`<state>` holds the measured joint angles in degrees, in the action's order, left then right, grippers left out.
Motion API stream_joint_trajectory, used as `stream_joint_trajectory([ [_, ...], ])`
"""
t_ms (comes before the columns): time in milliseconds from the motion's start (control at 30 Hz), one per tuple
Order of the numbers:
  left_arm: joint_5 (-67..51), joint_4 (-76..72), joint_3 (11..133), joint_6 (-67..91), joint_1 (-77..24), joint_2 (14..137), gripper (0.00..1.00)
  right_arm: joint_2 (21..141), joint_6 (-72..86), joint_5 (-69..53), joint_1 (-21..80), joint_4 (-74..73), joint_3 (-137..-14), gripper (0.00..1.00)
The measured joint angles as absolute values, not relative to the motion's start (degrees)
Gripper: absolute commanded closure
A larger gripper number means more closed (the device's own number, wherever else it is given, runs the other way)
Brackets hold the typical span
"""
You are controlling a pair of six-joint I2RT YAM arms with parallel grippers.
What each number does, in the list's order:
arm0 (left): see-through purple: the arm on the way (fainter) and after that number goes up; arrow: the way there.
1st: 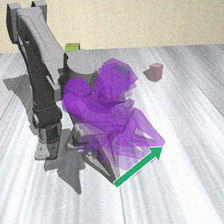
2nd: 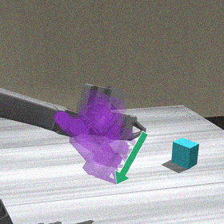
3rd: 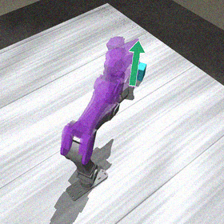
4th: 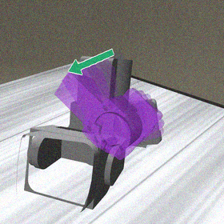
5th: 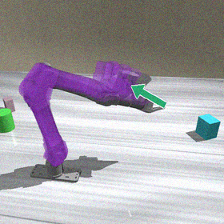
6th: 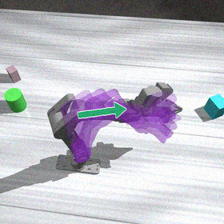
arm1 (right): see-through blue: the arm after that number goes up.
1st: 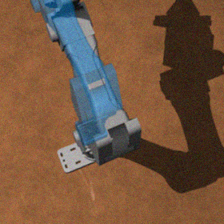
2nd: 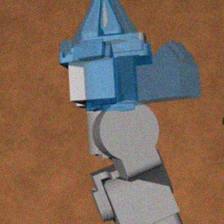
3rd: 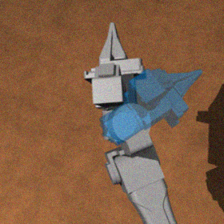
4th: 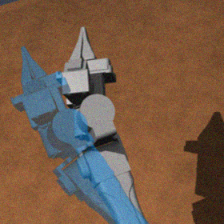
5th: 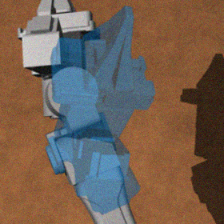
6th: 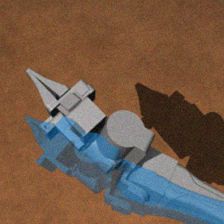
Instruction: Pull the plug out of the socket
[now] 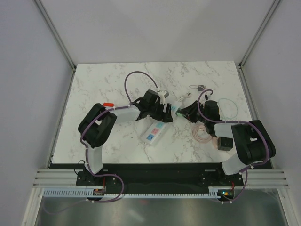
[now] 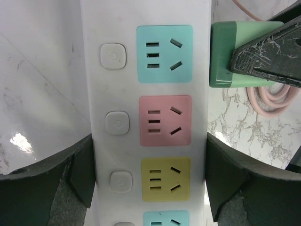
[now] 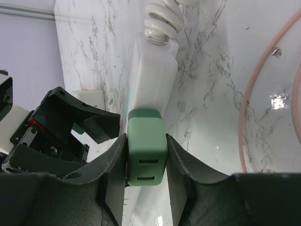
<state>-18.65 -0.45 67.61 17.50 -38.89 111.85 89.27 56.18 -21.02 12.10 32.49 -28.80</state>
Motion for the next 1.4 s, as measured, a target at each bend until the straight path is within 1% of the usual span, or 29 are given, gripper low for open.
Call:
stream_joint_trajectory([
  [233, -18.37, -2.66, 64.07, 21.08, -38.76, 109.71, 0.98, 88.9, 58.13, -22.22, 12.16, 37.69, -25.63, 1.0],
  [400, -13.06, -2.26, 63.77, 23.33, -38.44, 109.06, 0.98, 86.78, 59.16, -22.46, 11.68, 40.73, -21.37, 1.0],
  [533, -9.32, -2.31, 63.81, 23.53, -37.08, 109.01, 0.98, 83.85, 58.83, -22.39, 10.04, 36.82, -19.42, 1.0],
  [633, -8.64, -2.0, 64.01, 23.51, -36.73, 109.01, 0.98, 79.94, 57.34, -21.96, 9.04, 32.95, -19.44, 1.0],
  [767, -7.9, -0.58, 64.73, 23.22, -37.01, 109.1, 0.98, 74.24, 52.12, -18.85, 8.32, 23.16, -23.03, 1.0],
  [800, -7.62, -0.12, 64.99, 23.11, -37.08, 109.12, 0.96, 73.47, 50.96, -17.8, 8.21, 21.26, -24.29, 1.0],
  [833, -7.27, 0.54, 65.28, 23.03, -37.19, 109.14, 0.91, 72.53, 49.41, -16.43, 8.05, 18.74, -25.91, 1.0],
  [867, -6.94, 1.1, 65.45, 22.96, -37.28, 109.14, 0.83, 71.66, 47.97, -15.03, 7.86, 16.62, -27.46, 1.0],
  [900, -6.55, 1.63, 65.65, 22.9, -37.39, 109.14, 0.67, 70.83, 46.48, -13.45, 7.62, 14.2, -29.08, 1.0],
  [967, -6.07, 1.83, 65.69, 22.87, -37.69, 109.14, 0.55, 69.56, 43.94, -10.33, 7.07, 10.59, -31.94, 1.0],
  [1067, -5.13, 1.89, 65.71, 22.57, -38.24, 109.14, 0.52, 69.01, 41.01, -6.59, 6.13, 6.44, -35.66, 1.0],
  [1233, -3.25, 2.04, 65.71, 22.0, -39.42, 109.14, 0.4, 70.74, 37.65, -2.22, 3.14, 0.6, -42.13, 1.0],
  [1300, -2.55, 2.11, 65.71, 21.98, -39.77, 109.14, 0.29, 72.51, 37.17, -1.61, 0.91, -0.6, -44.71, 1.0],
  [1367, -1.76, 2.04, 65.63, 21.98, -40.1, 109.14, 0.24, 74.89, 36.99, -1.39, -1.85, -1.5, -47.44, 1.0],
  [1400, -1.45, 2.02, 65.58, 22.0, -40.23, 109.12, 0.18, 76.12, 37.01, -1.54, -3.14, -1.74, -48.69, 1.0],
])
